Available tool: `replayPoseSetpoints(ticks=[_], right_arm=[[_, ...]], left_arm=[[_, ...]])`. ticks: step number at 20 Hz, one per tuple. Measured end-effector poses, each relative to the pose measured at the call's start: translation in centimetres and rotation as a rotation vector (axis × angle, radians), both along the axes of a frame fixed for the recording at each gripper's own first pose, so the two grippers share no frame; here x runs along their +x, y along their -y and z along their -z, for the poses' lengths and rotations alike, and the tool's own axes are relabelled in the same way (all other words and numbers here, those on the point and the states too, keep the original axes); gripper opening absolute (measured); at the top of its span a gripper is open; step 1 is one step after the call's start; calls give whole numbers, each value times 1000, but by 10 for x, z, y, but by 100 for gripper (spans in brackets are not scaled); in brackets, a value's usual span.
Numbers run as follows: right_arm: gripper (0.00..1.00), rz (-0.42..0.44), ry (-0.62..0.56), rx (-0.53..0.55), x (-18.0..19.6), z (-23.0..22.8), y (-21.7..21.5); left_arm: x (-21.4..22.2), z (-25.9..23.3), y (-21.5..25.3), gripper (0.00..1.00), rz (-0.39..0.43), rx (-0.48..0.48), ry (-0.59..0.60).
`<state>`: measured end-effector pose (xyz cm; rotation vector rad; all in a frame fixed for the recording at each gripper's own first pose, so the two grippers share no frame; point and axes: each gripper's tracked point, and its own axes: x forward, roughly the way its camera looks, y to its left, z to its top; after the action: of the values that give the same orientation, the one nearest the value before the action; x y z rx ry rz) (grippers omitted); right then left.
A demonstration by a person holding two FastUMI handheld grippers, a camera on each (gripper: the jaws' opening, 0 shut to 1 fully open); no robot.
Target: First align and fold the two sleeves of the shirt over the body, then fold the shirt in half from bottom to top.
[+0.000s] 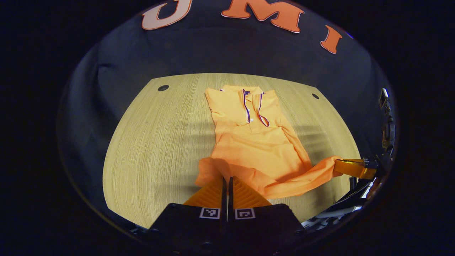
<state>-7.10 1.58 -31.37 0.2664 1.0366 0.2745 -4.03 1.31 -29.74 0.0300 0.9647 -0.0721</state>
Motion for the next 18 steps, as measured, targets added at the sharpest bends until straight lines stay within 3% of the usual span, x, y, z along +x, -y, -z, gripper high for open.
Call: replayPoseSetpoints(ticks=[8, 18], right_arm=[[1, 28, 46, -23, 63, -17, -5], [0, 43, 32, -66, 143, -4, -19]], left_arm=[[70, -12, -3, 1, 27, -11, 24], [161, -6, -17, 1, 22, -28, 36]])
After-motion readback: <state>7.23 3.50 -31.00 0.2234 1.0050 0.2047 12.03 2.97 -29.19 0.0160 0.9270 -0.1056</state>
